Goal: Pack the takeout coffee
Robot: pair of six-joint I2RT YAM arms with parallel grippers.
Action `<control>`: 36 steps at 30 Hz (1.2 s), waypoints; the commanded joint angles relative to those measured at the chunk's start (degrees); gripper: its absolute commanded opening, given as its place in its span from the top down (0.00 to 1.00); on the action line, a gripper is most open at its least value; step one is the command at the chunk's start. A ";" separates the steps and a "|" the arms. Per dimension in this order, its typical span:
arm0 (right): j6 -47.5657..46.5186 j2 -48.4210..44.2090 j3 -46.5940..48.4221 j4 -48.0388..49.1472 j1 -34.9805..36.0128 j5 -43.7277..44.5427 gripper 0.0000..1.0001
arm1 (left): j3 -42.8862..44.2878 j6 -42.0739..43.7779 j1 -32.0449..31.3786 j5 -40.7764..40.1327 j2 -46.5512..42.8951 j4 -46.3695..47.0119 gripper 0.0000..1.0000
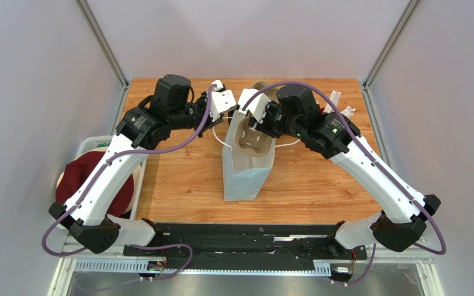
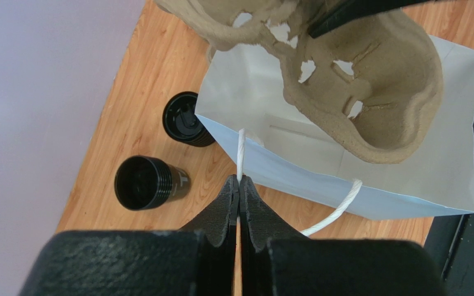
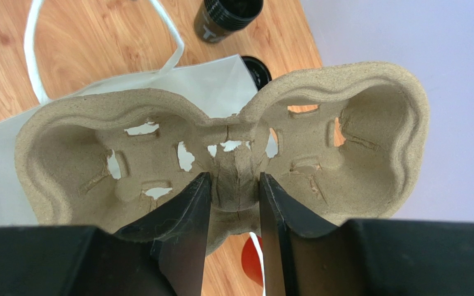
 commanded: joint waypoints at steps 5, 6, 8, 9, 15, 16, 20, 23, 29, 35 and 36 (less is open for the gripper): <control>-2.99 -2.12 -5.29 5.21 1.12 3.72 0.65 | 0.83 1.14 1.62 2.42 0.68 3.91 0.98; -3.07 -1.86 -5.64 4.60 1.29 3.11 0.65 | 0.57 1.13 1.80 2.24 0.59 4.00 0.98; -3.16 -1.51 -6.17 4.16 1.99 2.92 0.65 | 0.21 0.70 1.97 1.72 0.50 4.62 0.98; -3.16 -1.68 -6.52 3.98 2.52 2.49 0.65 | -0.13 0.52 2.15 1.37 0.33 4.80 0.98; -1.32 -2.03 -8.10 2.93 3.84 -0.15 0.65 | -2.86 -0.71 2.68 -1.62 -0.29 7.43 0.98; -1.05 -1.51 -8.28 2.75 3.93 -0.33 0.65 | -3.21 -0.71 2.68 -2.32 -0.38 8.22 0.98; 0.79 0.08 -8.54 2.22 3.84 -1.20 0.66 | -5.23 -1.59 2.77 -2.77 -0.47 9.63 0.98; 2.55 1.13 -8.28 1.96 3.84 -1.47 0.66 | -6.90 -2.55 2.77 -2.86 -1.08 11.21 0.98; 4.22 2.45 -8.98 1.69 3.93 -3.67 0.66 | -11.11 -4.31 2.77 -4.08 -3.45 15.34 0.98; 5.89 2.98 -9.42 1.34 3.75 -4.02 0.67 | -14.11 -6.25 2.77 -6.72 -6.17 19.64 0.98; 6.07 3.15 -9.42 1.43 3.75 -4.02 0.67 | -14.37 -6.60 2.77 -7.94 -6.70 20.87 0.98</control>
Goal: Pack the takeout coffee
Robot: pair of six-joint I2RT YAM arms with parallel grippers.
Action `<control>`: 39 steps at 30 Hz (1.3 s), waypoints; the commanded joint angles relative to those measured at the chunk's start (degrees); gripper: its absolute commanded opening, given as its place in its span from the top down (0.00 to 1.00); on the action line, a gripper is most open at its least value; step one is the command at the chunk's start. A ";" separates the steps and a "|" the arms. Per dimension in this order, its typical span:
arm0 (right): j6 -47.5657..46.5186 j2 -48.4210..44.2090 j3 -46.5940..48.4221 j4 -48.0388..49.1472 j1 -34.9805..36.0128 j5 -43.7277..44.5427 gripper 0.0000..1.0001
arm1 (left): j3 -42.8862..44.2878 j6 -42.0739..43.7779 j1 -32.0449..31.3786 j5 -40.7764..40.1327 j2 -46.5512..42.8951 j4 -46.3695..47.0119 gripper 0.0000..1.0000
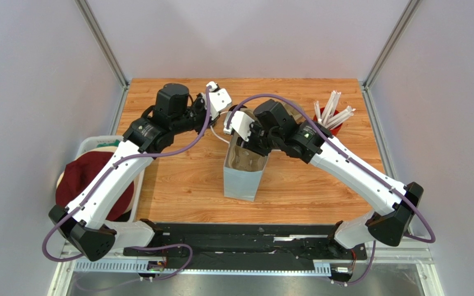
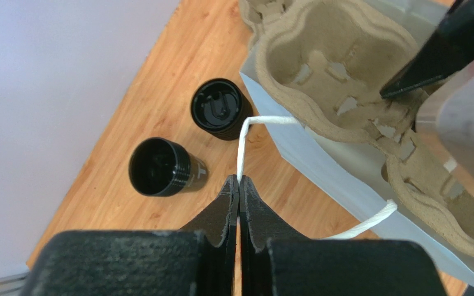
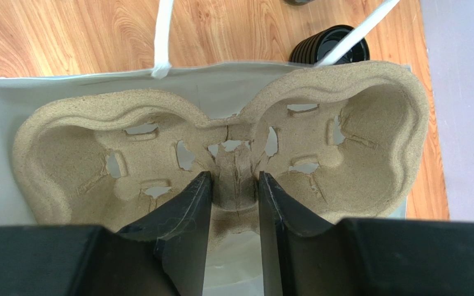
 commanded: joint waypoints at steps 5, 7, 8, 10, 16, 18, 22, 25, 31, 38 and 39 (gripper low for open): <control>3.29 0.31 0.06 0.34 0.21 -1.16 0.67 | -2.99 -3.96 0.21 -5.41 -5.21 9.40 0.99; 3.38 0.49 -0.20 0.25 0.04 -1.16 0.67 | -3.09 -4.05 0.21 -5.76 -5.30 9.49 0.99; 3.30 0.49 -0.29 0.25 0.04 -1.24 0.67 | -3.09 -3.96 0.21 -5.67 -5.21 9.40 0.99; 3.21 1.02 -0.46 -0.01 0.04 -1.51 0.67 | -3.35 -3.87 0.21 -5.23 -4.77 9.05 0.99; 3.56 4.09 0.24 -2.30 0.12 -3.88 0.68 | -4.75 -4.40 0.21 -4.27 -4.68 9.75 0.98; 3.47 4.71 0.24 -2.39 0.12 -5.37 0.68 | -5.37 -4.49 0.21 -4.18 -4.94 10.36 0.98; 3.56 6.11 1.20 -2.83 0.04 -8.18 0.68 | -6.95 -4.58 0.21 -4.35 -5.29 10.89 0.98; 3.65 7.52 2.00 -2.83 0.04 -8.45 0.69 | -8.01 -4.66 0.21 -5.14 -5.73 11.42 0.98; 4.00 10.77 2.87 -3.53 -0.05 -7.31 0.69 | -10.99 -4.84 0.21 -8.48 -7.67 13.44 0.98; 4.00 12.26 4.02 -4.76 -0.32 -6.17 0.69 | -13.46 -5.46 0.21 -11.03 -9.07 15.73 0.98; 4.00 12.53 4.28 -5.54 -0.49 -6.25 0.69 | -13.72 -5.54 0.21 -11.21 -8.99 15.90 0.98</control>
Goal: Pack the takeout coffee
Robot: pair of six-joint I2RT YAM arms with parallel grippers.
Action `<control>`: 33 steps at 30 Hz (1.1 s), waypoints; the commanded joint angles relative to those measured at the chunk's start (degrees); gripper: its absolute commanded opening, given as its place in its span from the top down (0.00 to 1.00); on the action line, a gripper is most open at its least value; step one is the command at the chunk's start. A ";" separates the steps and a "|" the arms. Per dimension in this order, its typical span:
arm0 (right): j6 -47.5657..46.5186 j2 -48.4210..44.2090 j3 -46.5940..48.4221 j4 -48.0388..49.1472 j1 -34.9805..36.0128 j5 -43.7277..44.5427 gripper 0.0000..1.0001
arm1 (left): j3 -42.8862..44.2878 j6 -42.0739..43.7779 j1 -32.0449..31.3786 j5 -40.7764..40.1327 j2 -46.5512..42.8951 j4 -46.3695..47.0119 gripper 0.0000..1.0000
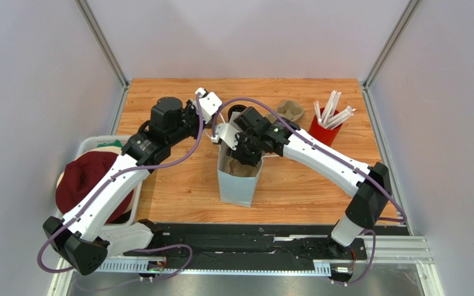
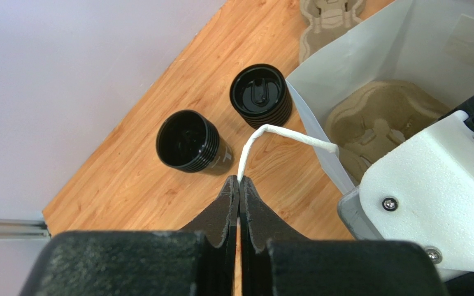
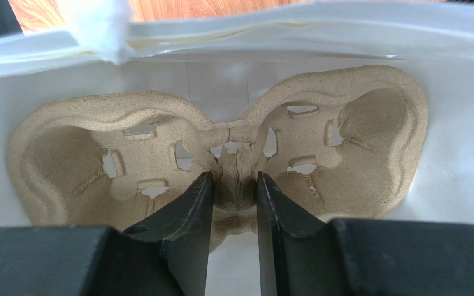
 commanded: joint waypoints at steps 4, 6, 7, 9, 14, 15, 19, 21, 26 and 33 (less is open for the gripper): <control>1.20 1.91 4.79 -2.98 -0.36 0.39 0.68 | -1.18 -1.33 -0.12 -1.42 -1.56 4.36 0.98; 1.12 2.53 5.40 -4.21 -0.36 0.39 0.68 | -1.35 -1.42 -0.12 -1.77 -1.73 4.54 0.98; 1.03 2.97 5.58 -4.65 -0.27 0.39 0.68 | -1.44 -1.42 -0.12 -1.86 -1.82 4.63 0.98; 0.85 3.41 6.11 -5.79 -0.36 0.48 0.68 | -1.44 -1.50 -0.12 -2.03 -1.91 4.72 0.99; 0.67 4.11 6.20 -6.23 -0.36 1.09 0.68 | -1.18 -1.85 -0.12 -1.77 -1.82 4.63 0.99; 0.67 4.03 6.11 -6.23 -0.36 1.09 0.68 | -1.27 -1.77 -0.12 -1.77 -1.82 4.63 0.99; 0.59 4.55 5.76 -6.06 -0.27 1.44 0.67 | -1.35 -1.94 -0.12 -1.77 -1.82 4.54 0.99; 0.67 4.73 5.67 -5.71 -0.27 1.53 0.66 | -1.62 -1.94 -0.12 -1.60 -1.91 4.63 0.99; 0.76 4.73 5.93 -5.36 -0.27 2.32 0.55 | -1.79 -1.94 -0.12 -1.51 -1.91 4.63 0.98; 0.24 3.41 7.43 -5.88 -0.36 3.20 0.42 | -1.71 -2.12 -0.12 -1.16 -1.82 4.54 0.97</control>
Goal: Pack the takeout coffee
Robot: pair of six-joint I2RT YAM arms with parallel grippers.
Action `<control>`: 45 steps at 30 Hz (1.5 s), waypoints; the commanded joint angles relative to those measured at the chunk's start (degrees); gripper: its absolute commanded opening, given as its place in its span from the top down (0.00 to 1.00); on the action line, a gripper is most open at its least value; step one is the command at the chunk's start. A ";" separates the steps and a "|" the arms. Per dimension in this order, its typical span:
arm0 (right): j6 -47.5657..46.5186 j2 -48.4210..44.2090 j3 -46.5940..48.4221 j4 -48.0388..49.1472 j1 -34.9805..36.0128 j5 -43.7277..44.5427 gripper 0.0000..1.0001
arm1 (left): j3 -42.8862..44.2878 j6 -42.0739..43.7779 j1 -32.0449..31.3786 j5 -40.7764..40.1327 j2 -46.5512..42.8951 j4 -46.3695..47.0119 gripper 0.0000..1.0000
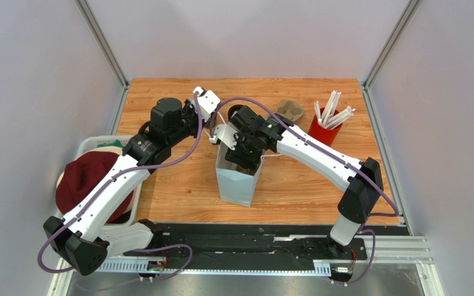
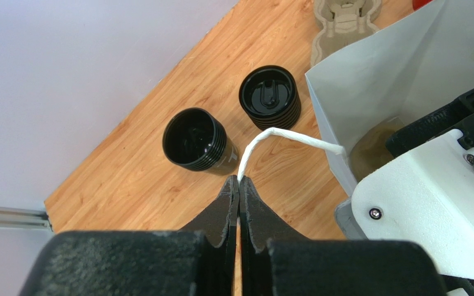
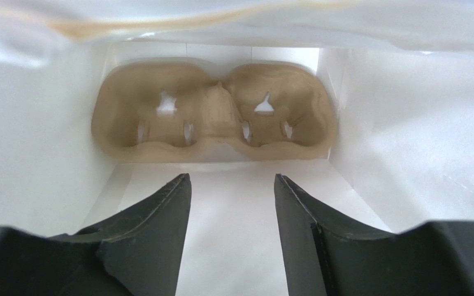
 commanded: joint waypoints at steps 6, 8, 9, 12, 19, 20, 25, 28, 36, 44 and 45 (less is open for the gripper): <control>0.08 -1.73 5.66 -1.71 -0.14 1.80 0.35 | 0.29 -0.48 -0.23 1.49 -1.21 1.59 0.97; -0.18 -2.17 6.81 -2.85 -0.23 1.81 0.31 | 0.46 -0.48 -0.23 1.67 -1.12 1.33 0.96; -0.36 -2.87 8.73 -3.29 -0.14 2.07 0.26 | 0.46 -0.39 -0.23 1.58 -1.12 1.15 0.96; -0.62 -5.15 12.34 -4.62 -0.05 2.42 0.18 | 0.73 -0.22 -0.23 1.67 -0.77 0.80 0.93; -1.94 -11.83 19.29 -4.35 -0.23 2.68 0.11 | 2.13 0.22 -0.23 2.10 0.11 -0.69 0.84; -3.33 -12.71 19.03 -4.61 -0.14 2.95 0.11 | 2.39 0.40 -0.23 2.11 0.20 -1.04 0.84; -8.35 -21.67 12.98 -7.16 -0.14 1.02 0.11 | 5.03 1.10 -0.23 2.19 1.17 -2.89 0.83; -9.23 -25.54 9.20 -7.69 -0.23 -1.00 0.11 | 5.30 1.01 -0.23 2.46 1.69 -3.16 0.83; -10.73 -31.26 -4.86 -1.30 -0.32 1.71 0.13 | 5.91 0.22 -0.23 2.90 2.40 -3.24 0.83; -11.43 -32.23 -10.32 2.68 -0.58 4.61 0.31 | 6.70 -0.04 -0.23 3.42 2.57 -4.12 0.83; -11.43 -32.40 -10.50 2.85 -0.49 4.62 0.39 | 6.88 0.05 -0.23 3.34 2.57 -4.12 0.83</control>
